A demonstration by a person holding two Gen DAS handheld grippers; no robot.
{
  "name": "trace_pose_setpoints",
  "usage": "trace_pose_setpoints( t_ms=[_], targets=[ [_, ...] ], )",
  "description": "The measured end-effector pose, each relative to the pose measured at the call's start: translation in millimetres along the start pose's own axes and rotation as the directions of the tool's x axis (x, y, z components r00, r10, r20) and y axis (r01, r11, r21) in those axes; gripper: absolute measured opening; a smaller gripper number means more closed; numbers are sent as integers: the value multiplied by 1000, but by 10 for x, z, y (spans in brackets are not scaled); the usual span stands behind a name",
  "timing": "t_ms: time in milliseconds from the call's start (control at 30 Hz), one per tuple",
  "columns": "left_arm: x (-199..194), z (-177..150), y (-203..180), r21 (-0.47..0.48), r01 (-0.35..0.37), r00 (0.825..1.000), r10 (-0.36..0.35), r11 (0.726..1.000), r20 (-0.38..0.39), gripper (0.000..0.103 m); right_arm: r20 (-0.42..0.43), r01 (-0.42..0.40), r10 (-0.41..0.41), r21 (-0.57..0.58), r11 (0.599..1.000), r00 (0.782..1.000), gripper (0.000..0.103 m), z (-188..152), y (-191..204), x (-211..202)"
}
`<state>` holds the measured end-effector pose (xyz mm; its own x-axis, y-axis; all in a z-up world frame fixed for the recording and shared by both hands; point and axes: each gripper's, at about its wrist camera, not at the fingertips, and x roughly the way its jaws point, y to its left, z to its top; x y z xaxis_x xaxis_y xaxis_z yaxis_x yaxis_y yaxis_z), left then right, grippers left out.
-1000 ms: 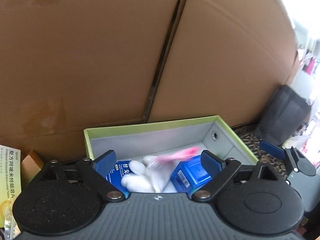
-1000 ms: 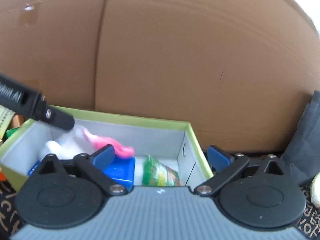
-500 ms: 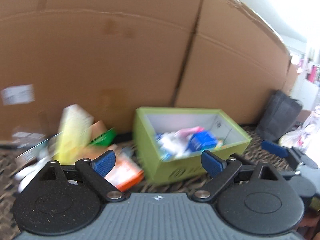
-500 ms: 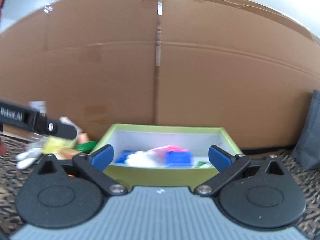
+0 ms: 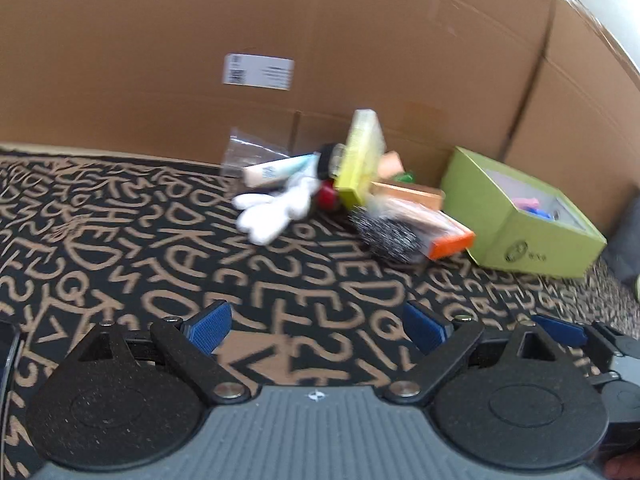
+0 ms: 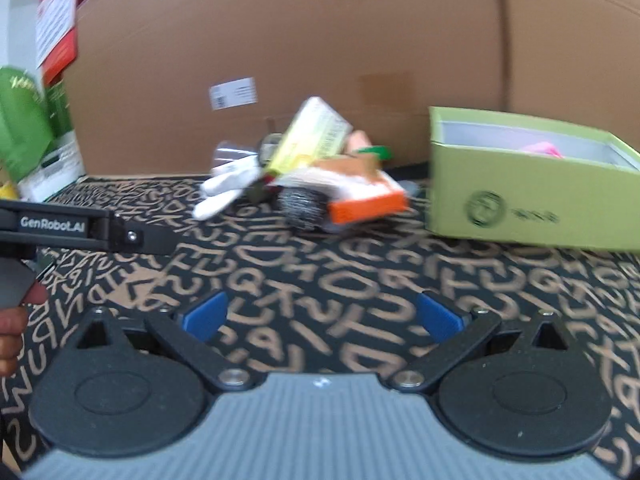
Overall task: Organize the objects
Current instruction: 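Withdraw both tools from the lime-green box toward the pile, then grasp the second white glove with the left tool while the right grasps the steel wool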
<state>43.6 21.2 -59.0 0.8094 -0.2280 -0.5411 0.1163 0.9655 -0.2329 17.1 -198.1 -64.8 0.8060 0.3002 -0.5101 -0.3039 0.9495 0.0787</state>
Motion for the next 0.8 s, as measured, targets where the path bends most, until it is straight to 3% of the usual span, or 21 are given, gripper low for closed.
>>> trace_pose_setpoints(
  t_ms=[167, 300, 467, 533, 600, 733, 800],
  targets=[
    [-38, 82, 212, -25, 7, 999, -6, 1000, 48, 95, -1, -27, 27, -26, 999, 1000, 82, 312, 201, 438],
    [88, 208, 275, 15, -10, 998, 9, 1000, 68, 93, -26, 31, -32, -36, 999, 999, 66, 445, 255, 917],
    [456, 440, 296, 58, 5, 998, -9, 998, 65, 88, -60, 136, -137, -18, 991, 989, 57, 527, 196, 1337],
    [663, 516, 315, 60, 1, 999, -4, 998, 41, 81, -60, 131, -131, -11, 991, 990, 28, 547, 160, 1302],
    [883, 572, 334, 57, -1, 1000, 0, 998, 5, 71, -55, 87, -86, 18, 996, 995, 27, 521, 151, 1160],
    [1236, 620, 369, 30, -4, 997, 7, 1000, -77, 57, -46, 59, -60, -31, 998, 997, 27, 322, 206, 712],
    [1294, 612, 346, 45, -16, 998, 19, 999, -65, 52, -58, 24, -25, -7, 1000, 998, 27, 184, 156, 471]
  ],
)
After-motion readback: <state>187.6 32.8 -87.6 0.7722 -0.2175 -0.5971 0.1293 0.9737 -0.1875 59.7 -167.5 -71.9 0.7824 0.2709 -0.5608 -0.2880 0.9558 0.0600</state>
